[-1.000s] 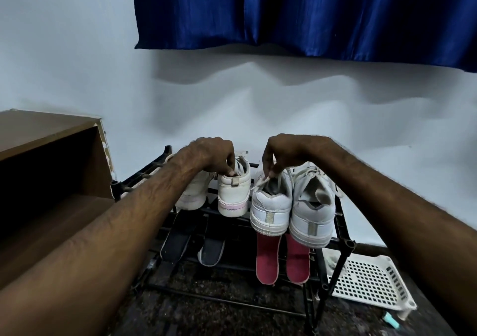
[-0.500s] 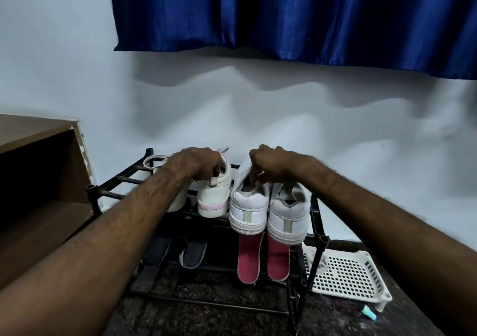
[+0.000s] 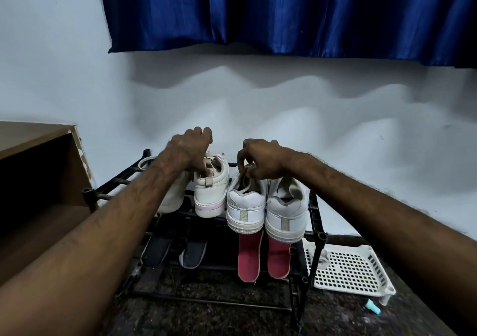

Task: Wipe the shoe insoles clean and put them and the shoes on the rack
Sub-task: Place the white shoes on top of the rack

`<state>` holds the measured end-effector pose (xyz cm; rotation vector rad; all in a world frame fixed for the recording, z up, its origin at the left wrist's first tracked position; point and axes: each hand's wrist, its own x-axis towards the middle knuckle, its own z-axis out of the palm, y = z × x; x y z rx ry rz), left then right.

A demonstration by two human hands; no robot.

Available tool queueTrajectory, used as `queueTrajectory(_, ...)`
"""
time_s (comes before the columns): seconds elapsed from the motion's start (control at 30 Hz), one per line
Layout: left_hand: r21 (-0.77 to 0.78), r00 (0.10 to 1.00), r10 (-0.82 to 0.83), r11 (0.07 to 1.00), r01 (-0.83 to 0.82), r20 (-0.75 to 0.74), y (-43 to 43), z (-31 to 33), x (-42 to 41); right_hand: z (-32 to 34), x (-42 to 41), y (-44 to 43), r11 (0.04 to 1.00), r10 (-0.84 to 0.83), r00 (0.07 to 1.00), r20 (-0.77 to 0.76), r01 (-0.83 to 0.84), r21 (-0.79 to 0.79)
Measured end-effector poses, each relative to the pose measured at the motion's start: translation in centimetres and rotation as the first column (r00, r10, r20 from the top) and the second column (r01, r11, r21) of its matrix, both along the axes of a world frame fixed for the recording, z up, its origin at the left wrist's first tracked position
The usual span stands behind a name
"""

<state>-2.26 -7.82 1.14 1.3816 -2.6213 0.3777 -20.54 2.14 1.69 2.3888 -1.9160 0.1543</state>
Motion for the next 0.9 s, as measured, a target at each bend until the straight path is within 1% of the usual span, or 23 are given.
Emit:
queueTrajectory(0.07,-0.009,0.996,0.076,0.997,-0.076,0.036,-0.2,-1.7,-0.5,0.2,-0.8,0.0,1.000,0.001,0.999,0.044,0.000,-0.014)
queueTrajectory(0.13,-0.009,0.992,0.116,0.993,-0.115,0.053,-0.1,-1.8,-1.0,1.1,-1.9,0.0,0.999,0.002,0.994,0.112,0.002,-0.032)
queueTrajectory(0.2,0.020,0.992,0.091,0.996,-0.093,0.085,0.1,-0.7,-1.5,2.4,-3.2,0.4,0.997,-0.019,0.987,0.158,0.031,-0.071)
queueTrajectory(0.27,0.055,0.995,0.036,0.998,-0.041,0.088,0.5,1.0,-2.3,3.7,-4.9,1.3,0.992,-0.095,0.986,0.134,0.105,-0.068)
queueTrajectory(0.33,0.068,0.999,-0.050,0.996,0.049,0.020,1.5,2.5,-3.4,4.0,-7.0,2.1,0.977,-0.213,0.974,0.078,0.213,0.013)
queueTrajectory(0.4,0.107,0.987,-0.144,0.983,0.151,-0.072,2.8,3.4,-4.8,3.6,-8.7,2.7,0.936,-0.323,0.946,0.004,0.319,0.148)
queueTrajectory(0.5,0.253,0.965,-0.224,0.934,0.252,-0.137,4.9,4.1,-6.7,2.2,-9.8,3.2,0.854,-0.446,0.895,-0.005,0.427,0.298)
queueTrajectory(0.57,0.315,0.954,-0.258,0.903,0.294,-0.150,5.8,3.8,-7.9,1.2,-9.6,3.6,0.806,-0.493,0.870,-0.003,0.458,0.374)
queueTrajectory(0.67,0.249,0.954,-0.279,0.922,0.297,-0.106,6.5,1.9,-9.5,0.2,-8.9,3.9,0.773,-0.520,0.853,0.052,0.444,0.453)
queueTrajectory(0.77,0.193,0.964,-0.265,0.944,0.266,-0.033,6.5,-0.9,-11.3,0.3,-8.7,3.9,0.793,-0.531,0.843,0.086,0.459,0.401)
queueTrajectory(0.83,0.160,0.971,-0.241,0.958,0.240,-0.013,6.0,-2.4,-12.1,0.7,-8.7,3.9,0.790,-0.538,0.834,0.121,0.450,0.416)
queueTrajectory(0.9,0.151,0.977,-0.214,0.965,0.214,-0.012,5.6,-3.0,-12.5,1.1,-8.8,3.9,0.779,-0.562,0.797,0.218,0.422,0.464)
